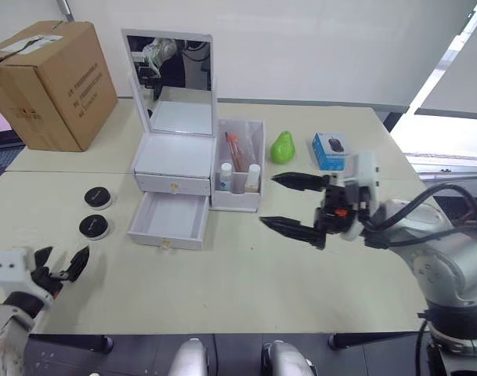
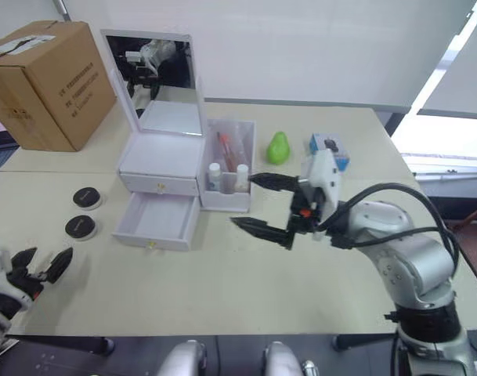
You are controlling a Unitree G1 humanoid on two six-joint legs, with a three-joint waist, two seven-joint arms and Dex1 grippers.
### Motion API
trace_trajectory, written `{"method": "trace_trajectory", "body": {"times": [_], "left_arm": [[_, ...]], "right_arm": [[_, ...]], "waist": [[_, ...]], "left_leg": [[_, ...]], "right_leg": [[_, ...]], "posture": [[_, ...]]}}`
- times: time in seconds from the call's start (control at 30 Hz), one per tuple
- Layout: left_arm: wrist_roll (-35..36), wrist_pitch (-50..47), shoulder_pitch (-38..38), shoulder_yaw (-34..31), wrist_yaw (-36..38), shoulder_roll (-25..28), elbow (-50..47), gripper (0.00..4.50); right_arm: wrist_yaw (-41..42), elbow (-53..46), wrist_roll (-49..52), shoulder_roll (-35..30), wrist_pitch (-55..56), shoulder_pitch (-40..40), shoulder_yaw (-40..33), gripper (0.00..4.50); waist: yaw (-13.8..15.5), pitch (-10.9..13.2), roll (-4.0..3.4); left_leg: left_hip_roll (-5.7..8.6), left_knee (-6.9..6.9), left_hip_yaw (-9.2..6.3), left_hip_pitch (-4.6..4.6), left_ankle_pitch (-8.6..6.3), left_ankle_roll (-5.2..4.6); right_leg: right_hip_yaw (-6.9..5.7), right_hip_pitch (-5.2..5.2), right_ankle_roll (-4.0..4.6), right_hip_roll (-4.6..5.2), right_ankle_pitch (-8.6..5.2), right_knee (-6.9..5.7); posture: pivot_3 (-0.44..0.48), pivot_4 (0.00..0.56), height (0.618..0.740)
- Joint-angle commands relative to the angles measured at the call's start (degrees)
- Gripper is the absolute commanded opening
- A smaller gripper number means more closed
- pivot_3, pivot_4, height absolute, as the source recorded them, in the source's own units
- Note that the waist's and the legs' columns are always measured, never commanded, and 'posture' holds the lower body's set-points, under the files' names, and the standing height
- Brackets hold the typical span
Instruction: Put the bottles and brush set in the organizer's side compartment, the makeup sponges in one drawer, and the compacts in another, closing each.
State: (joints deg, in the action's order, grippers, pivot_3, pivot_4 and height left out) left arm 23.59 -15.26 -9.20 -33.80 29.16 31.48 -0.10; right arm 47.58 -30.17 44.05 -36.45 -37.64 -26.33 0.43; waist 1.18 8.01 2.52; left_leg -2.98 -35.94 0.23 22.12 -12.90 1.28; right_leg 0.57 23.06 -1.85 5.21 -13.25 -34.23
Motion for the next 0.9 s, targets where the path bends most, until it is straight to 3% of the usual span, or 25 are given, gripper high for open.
{"method": "trace_trajectory", "body": {"times": [0.03,0.27,0.43,0.57,0.63,0.9], "left_arm": [[-2.52,-0.79,3.63,2.64,-3.22,0.24,1.89,4.49],[-4.37,-2.64,9.88,7.71,-3.50,0.73,5.21,4.49],[-4.78,-1.38,11.40,7.81,-3.97,0.81,6.69,4.49],[-4.62,-0.01,11.91,7.48,-4.51,0.36,6.26,3.62],[-4.68,-0.26,12.07,7.90,-5.05,0.05,5.51,2.95],[-2.94,3.58,12.10,4.13,-4.68,1.33,3.16,2.91]], "right_arm": [[-0.06,-1.72,0.19,1.33,0.04,-2.27,1.84,4.50],[-1.26,-1.73,-1.26,3.08,0.35,-3.77,3.91,4.50],[-2.58,-3.07,-0.84,3.33,-0.46,-2.73,3.84,4.50],[-3.34,-3.97,-0.46,3.18,-1.03,-1.80,3.78,4.50],[-3.65,-4.10,-0.67,3.30,-1.18,-1.53,3.79,4.50],[-4.46,-4.54,-0.66,3.09,-1.85,-0.67,3.78,4.50]], "waist": [[-0.10,-0.02,0.03],[-0.53,-0.08,0.12],[-0.61,-0.11,0.17],[-0.51,-0.11,0.18],[-0.47,-0.11,0.17],[-0.55,-0.13,0.21]], "left_leg": [[0.01,-0.04,0.01,0.01,0.00,0.00],[0.02,-0.08,-0.02,0.00,0.01,-0.02],[0.02,-0.07,-0.04,-0.07,0.02,-0.03],[0.02,-0.07,-0.04,-0.11,0.02,-0.03],[0.02,-0.07,-0.04,-0.10,0.02,-0.02],[0.02,-0.07,-0.05,-0.11,0.02,-0.03]], "right_leg": [[0.02,-0.02,0.09,0.01,0.07,0.01],[0.04,-0.08,0.04,-0.03,0.21,-0.25],[0.09,-0.01,0.01,-0.08,0.21,-0.48],[0.10,0.00,0.01,-0.06,0.17,-0.63],[0.09,0.00,0.07,-0.04,0.13,-0.64],[0.08,0.01,0.07,-0.06,0.14,-0.67]], "posture": [[0.000,0.150,0.729],[0.000,0.150,0.729],[0.000,0.150,0.729],[0.000,0.150,0.729],[0.000,0.150,0.729],[0.000,0.150,0.729]]}}
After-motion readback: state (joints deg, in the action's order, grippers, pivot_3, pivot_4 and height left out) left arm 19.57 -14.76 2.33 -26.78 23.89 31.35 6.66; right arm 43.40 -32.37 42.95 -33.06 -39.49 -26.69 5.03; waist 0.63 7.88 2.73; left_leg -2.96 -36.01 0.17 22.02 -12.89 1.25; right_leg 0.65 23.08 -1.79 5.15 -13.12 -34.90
